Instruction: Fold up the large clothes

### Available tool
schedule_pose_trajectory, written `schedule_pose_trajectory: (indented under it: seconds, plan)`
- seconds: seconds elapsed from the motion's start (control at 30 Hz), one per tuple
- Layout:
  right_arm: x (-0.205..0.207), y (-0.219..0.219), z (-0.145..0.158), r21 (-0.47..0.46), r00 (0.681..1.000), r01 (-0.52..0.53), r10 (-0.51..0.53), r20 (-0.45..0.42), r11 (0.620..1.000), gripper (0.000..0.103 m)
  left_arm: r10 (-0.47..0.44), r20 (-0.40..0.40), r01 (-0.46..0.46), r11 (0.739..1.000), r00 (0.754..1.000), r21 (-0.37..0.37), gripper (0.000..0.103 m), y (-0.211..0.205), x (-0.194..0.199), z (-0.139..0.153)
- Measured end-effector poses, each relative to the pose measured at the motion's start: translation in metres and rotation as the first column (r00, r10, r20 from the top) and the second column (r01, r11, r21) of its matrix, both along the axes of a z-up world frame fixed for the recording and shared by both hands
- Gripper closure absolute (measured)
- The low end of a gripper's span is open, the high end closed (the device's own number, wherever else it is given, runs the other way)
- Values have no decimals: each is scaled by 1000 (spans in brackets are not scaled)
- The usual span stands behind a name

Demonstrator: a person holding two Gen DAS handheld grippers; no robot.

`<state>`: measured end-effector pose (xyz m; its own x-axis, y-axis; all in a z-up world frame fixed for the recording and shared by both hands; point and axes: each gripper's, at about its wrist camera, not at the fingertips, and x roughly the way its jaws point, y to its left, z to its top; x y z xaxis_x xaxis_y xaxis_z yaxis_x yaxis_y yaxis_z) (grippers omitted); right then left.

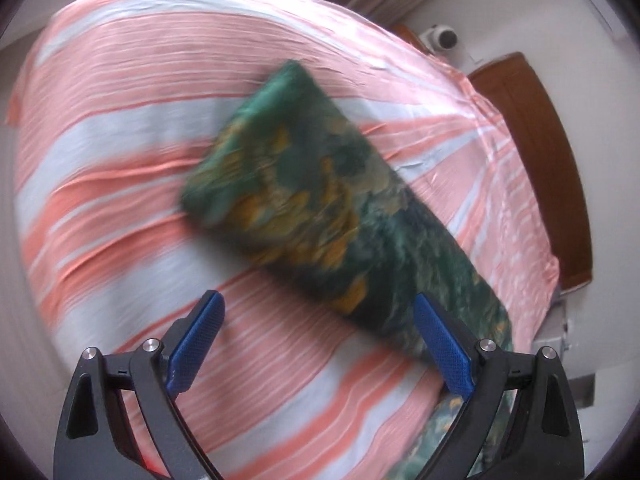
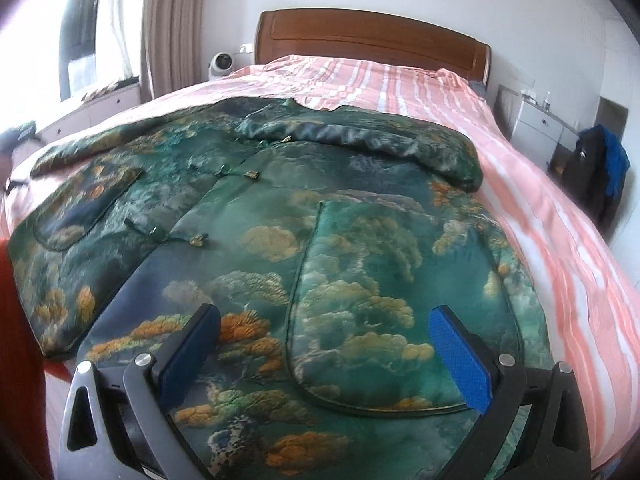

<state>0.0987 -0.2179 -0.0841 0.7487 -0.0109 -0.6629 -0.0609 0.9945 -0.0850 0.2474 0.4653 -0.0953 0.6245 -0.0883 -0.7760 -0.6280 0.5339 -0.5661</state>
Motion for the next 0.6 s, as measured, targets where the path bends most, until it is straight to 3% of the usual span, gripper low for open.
schedule_pose_trajectory:
  seconds: [0.03, 0.1, 0.13, 0.17, 0.23, 0.3, 0.4, 0.47, 0.57, 0.6]
  plan:
    - [-1, 2, 0, -7, 1000, -9, 9, 0, 1000, 1, 6, -9, -6, 1000, 1000, 9, 9, 0, 5, -1]
    - [-2, 4, -1, -10, 1000, -25, 25, 2, 1000, 1, 18, -44, -16, 999, 999, 36, 27, -3, 20, -7]
    - [-3, 5, -1, -9, 1000, -29, 29, 1, 1000, 1, 13, -71, -10, 999, 997, 52, 55, -4, 26, -9]
    - [-3, 5, -1, -8, 1000, -30, 30, -1, 1000, 1, 11, -118, -1, 997, 993, 83, 75, -5, 33, -11]
    - [-2, 6, -3, -4, 999, -34, 34, -9, 999, 1, 15, -149, 6, 990, 989, 138, 88, -4, 39, -6]
    - [-1, 6, -4, 0, 999, -39, 39, -16, 999, 1, 0, -153, 36, 972, 988, 232, 94, -15, 51, 15]
    - [1, 6, -4, 11, 999, -51, 51, -12, 999, 1, -73, -158, 139, 878, 985, 457, 96, -53, 70, 62]
    - [1, 6, -3, 20, 998, -60, 60, -8, 998, 1, -145, -158, 210, 788, 977, 579, 96, -91, 84, 94]
    - [1, 4, 0, 50, 997, -73, 73, -4, 996, 1, -294, -114, 287, 656, 949, 698, 96, -166, 103, 149]
    - [1, 2, 0, 61, 997, -76, 76, -3, 995, 1, -340, -99, 303, 627, 935, 718, 96, -188, 112, 162]
